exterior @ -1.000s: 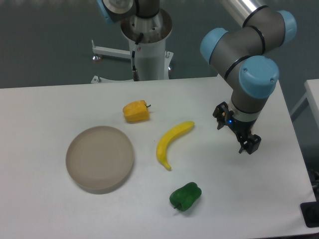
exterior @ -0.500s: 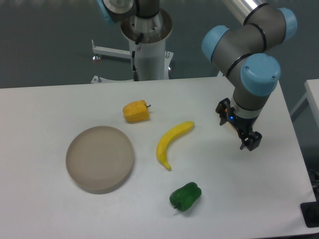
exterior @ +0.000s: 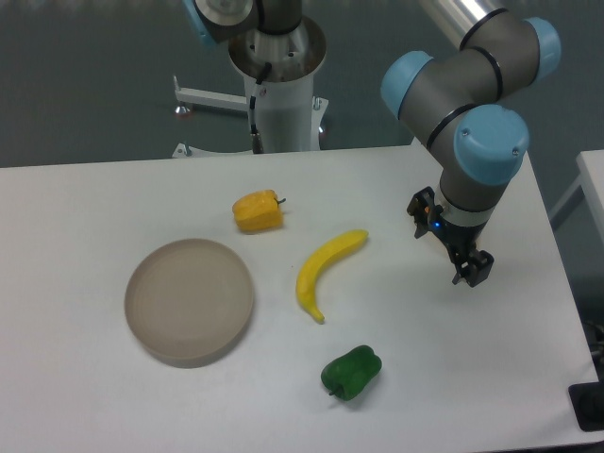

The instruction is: Place the green pepper on the table

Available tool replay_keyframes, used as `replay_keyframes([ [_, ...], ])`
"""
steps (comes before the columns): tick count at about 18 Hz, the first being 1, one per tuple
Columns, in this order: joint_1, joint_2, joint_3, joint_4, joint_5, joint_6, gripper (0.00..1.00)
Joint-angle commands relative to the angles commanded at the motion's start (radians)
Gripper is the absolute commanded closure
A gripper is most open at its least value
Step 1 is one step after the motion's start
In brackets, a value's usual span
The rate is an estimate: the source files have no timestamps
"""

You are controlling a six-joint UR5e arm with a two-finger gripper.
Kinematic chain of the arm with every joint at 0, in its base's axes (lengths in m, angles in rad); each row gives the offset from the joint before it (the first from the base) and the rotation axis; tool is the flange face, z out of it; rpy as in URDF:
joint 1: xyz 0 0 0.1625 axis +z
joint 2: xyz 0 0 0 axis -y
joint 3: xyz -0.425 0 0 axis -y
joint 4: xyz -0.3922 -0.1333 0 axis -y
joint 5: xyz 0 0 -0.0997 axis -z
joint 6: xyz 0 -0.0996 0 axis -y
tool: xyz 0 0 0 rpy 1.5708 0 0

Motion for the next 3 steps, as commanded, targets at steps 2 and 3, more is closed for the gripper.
replay_keyframes([
  [2, 0.0, 0.0, -0.002, 0.005, 0.0, 0.002, 0.0],
  [3, 0.0, 0.0, -0.002, 0.005, 0.0, 0.002, 0.0],
])
